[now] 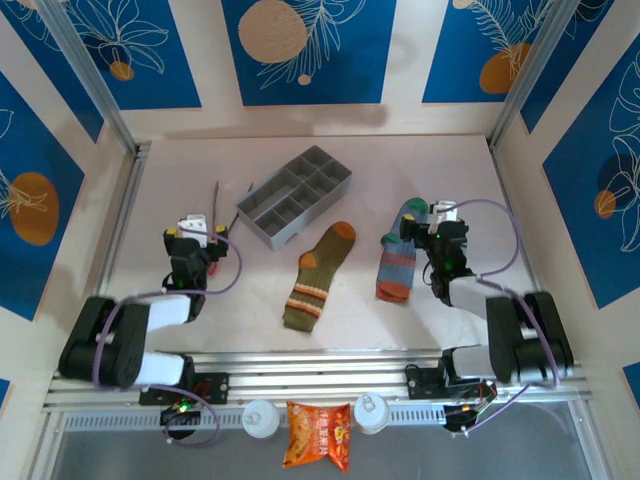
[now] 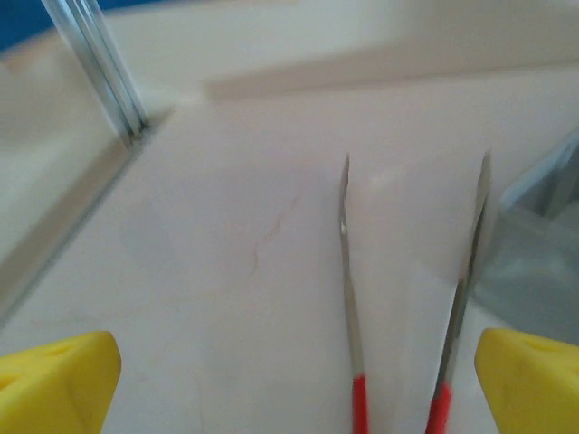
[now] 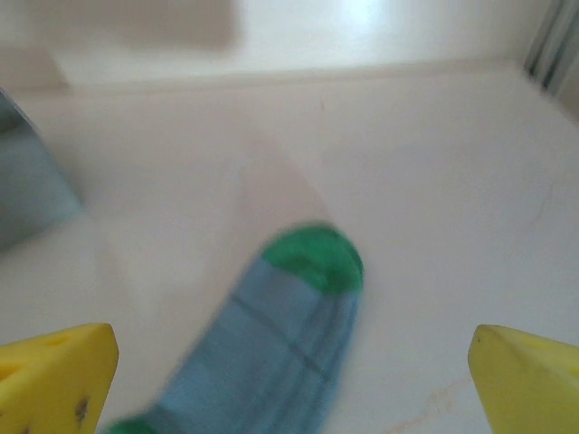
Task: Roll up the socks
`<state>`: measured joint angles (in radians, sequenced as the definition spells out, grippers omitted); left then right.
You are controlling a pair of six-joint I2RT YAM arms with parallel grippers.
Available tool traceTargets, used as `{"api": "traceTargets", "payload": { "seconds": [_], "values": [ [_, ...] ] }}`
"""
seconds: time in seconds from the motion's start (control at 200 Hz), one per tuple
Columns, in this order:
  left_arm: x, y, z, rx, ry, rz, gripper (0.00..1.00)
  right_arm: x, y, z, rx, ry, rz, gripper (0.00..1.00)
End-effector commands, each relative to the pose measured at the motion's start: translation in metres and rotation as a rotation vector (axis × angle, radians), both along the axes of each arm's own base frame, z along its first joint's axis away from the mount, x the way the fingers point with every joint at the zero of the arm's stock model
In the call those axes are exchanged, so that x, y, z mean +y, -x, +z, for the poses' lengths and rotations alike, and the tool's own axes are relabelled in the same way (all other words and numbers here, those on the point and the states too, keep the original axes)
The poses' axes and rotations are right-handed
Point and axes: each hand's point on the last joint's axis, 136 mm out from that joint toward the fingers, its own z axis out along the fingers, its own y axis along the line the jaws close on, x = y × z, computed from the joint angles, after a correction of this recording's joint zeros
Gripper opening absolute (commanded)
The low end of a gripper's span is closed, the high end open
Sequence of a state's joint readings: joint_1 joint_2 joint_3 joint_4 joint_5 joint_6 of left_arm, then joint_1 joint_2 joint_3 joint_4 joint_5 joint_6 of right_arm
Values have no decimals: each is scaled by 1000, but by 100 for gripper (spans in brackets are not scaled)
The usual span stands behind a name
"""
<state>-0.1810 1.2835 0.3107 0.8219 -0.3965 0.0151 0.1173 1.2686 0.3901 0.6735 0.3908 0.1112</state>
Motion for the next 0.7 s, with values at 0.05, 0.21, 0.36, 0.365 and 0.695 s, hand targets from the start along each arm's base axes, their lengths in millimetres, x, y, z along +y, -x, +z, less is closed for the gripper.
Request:
{"api": "traceTargets", "payload": {
  "seconds": [0.05, 0.21, 0.36, 0.365, 0.695],
  "values": [
    [36, 1, 116, -77, 178, 288, 100, -9, 8, 146, -228, 55, -95, 99],
    [17, 17, 135, 170, 692, 341, 100, -14, 30, 203, 130, -404, -162, 99],
    [-67, 26, 99, 490, 989, 87, 91, 55, 37, 197, 195, -452, 229, 98],
    [-70, 28, 97, 506, 997, 86, 90, 60, 39, 197, 195, -442, 242, 97],
    [-177, 186, -20, 1090, 1071, 82, 61, 262, 225, 44, 178, 343, 1231, 59]
  ]
}}
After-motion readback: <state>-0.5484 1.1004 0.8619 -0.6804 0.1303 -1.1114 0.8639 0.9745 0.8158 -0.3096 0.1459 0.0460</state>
